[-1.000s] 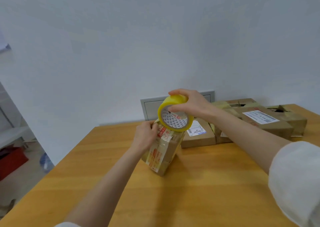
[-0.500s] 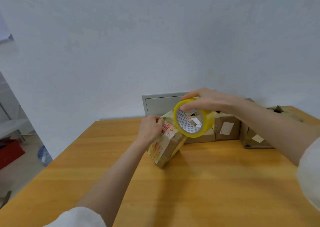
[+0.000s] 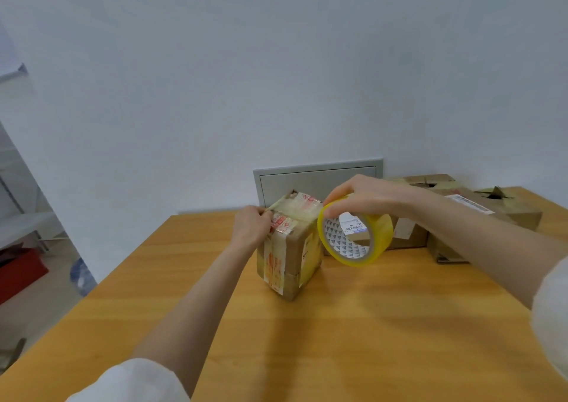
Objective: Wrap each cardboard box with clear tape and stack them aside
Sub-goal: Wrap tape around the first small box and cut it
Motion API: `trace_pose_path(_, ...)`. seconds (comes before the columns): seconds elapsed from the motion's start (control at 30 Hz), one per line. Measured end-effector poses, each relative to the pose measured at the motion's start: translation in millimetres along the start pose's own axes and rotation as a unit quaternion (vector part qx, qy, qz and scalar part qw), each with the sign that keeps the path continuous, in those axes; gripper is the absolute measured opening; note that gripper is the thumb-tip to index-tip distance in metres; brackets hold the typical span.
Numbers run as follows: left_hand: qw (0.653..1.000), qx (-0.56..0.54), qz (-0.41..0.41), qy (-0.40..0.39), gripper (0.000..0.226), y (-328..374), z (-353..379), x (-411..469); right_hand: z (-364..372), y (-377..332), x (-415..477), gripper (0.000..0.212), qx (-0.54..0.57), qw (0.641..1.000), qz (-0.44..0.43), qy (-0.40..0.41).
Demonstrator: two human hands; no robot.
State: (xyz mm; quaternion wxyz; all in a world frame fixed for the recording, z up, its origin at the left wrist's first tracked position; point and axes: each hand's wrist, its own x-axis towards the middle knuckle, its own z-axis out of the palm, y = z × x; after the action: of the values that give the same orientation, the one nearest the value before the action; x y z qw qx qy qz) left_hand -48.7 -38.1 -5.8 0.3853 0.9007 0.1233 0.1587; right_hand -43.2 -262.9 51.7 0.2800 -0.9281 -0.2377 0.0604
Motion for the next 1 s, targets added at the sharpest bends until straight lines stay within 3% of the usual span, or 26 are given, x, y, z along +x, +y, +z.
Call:
trace_pose_path(0.2,1.000,0.019,-0.009,-0.015,0.028,-10,-4,0,30,3,13,0.037,-0.016,1.000,-0.010,-0.007)
trace_pose_path(0.3,0.993,0.087,0.073,-0.024,0.035,-9,-9,-9,38,6,17,0.051,-0.035,0.999,0.000,0.003)
trace_pose_path(0.43,0.940,0.243,0.229,-0.072,0.054,2,-13,-16,40,15,19,0.055,-0.064,0.998,-0.006,0.009)
trace_pose_path(0.57,0.872,0.390,0.255,-0.149,0.065,7,-7,-12,39,25,19,0.055,-0.049,0.999,-0.006,0.006)
trace_pose_path(0.7,0.832,0.465,0.263,-0.151,0.058,20,-10,-11,42,28,19,0.054,-0.043,0.999,-0.017,0.015)
trace_pose_path(0.83,0.831,0.446,0.288,-0.166,0.058,28,4,-30,44,29,20,0.055,-0.062,0.998,-0.018,0.025)
trace_pose_path(1.0,0.840,0.435,0.243,-0.217,0.068,30,-1,-24,48,28,19,0.058,-0.059,0.998,-0.017,0.023)
